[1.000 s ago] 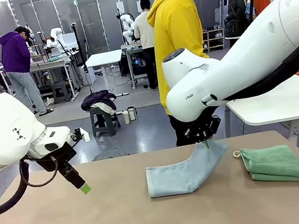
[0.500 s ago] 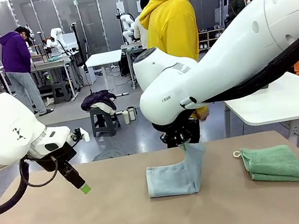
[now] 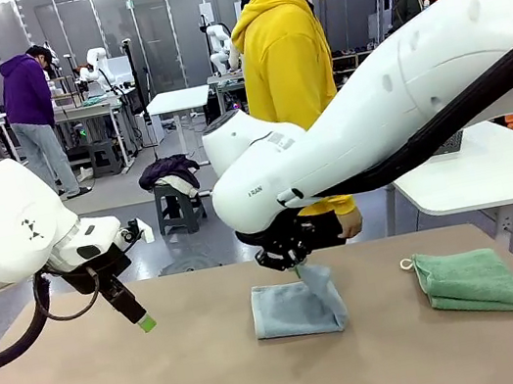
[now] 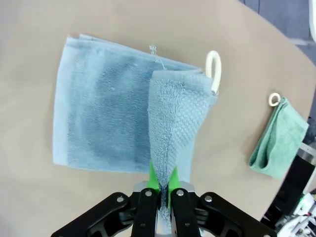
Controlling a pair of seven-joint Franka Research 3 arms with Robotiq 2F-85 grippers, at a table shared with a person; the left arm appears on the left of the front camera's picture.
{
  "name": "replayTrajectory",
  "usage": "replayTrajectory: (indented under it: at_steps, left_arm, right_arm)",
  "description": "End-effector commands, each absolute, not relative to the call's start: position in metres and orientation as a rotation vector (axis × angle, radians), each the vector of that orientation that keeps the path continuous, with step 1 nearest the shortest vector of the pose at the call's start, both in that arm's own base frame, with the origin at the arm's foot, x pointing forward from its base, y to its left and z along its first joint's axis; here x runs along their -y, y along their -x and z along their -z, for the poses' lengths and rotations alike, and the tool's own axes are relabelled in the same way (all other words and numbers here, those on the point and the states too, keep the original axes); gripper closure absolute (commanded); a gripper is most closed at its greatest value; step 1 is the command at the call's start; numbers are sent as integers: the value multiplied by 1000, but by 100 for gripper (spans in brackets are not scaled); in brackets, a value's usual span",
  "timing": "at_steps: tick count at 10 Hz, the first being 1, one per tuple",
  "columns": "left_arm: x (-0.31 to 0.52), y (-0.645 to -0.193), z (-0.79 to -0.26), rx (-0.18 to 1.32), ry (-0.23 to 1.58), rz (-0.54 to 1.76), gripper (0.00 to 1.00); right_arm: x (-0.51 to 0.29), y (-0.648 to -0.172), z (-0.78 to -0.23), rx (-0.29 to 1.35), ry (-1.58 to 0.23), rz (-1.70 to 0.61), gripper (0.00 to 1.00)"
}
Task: Fold the towels and place them in the basket.
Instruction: When a person lays out a Towel with hook on the table, fold it in half twice.
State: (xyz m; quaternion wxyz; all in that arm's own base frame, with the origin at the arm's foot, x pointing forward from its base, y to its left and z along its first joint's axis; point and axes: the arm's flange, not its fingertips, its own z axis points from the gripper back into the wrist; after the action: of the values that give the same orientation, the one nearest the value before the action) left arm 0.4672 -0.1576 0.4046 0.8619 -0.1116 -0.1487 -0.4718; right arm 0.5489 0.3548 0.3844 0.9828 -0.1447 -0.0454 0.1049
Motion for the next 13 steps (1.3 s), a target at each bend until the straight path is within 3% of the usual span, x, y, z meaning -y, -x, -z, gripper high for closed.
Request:
replayTrajectory:
  at_steps: [1,6,7,10,13]
  left_arm:
    - [158,-471,-408,296,233,993,0]
    - [158,-471,-408,296,233,993,0]
    - [158,-471,-408,296,233,993,0]
    - [158,-471,-408,296,233,993,0]
    - [158,-471,-408,296,233,993,0]
  right_arm:
    - [-372,-556,-381,87,295,-168,100]
    - [-397,-570,-358,91,266,-112,100]
    - [-399,-571,-356,97,253,-113,79]
    - [-400,-567,-356,77,234,-122,44]
    - [-398,-563,-360,72,210,-115,1]
